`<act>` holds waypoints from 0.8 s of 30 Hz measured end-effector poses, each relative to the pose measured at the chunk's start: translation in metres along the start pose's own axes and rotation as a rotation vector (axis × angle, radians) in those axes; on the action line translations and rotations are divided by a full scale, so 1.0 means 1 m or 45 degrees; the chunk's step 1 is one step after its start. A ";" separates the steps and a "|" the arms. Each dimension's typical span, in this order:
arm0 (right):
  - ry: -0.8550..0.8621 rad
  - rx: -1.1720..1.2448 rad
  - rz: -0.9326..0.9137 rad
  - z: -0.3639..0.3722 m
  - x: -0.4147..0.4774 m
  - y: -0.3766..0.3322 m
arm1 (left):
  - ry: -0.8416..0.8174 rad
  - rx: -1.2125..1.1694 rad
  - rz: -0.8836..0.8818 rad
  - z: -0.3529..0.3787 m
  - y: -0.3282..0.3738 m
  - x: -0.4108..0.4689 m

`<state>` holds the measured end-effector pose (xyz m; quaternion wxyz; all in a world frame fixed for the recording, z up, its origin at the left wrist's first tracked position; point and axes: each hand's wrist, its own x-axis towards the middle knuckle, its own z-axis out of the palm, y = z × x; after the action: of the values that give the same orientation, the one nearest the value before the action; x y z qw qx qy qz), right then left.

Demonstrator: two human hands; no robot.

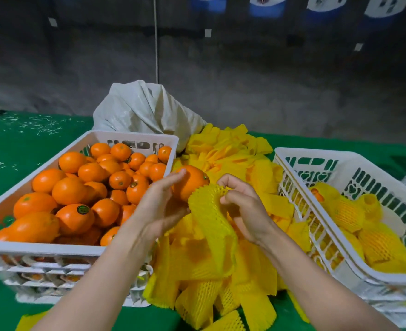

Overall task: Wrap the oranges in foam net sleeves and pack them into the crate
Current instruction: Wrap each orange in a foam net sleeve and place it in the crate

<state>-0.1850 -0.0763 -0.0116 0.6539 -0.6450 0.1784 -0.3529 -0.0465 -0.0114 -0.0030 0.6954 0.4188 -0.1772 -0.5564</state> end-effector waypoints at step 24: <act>0.527 -0.553 -0.089 -0.071 -0.058 0.031 | -0.131 0.115 0.190 0.056 -0.107 0.002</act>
<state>-0.2664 -0.0895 -0.0619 0.4378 -0.6898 0.3570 -0.4529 -0.1528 -0.0379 -0.0540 0.7052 0.4063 -0.2683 -0.5153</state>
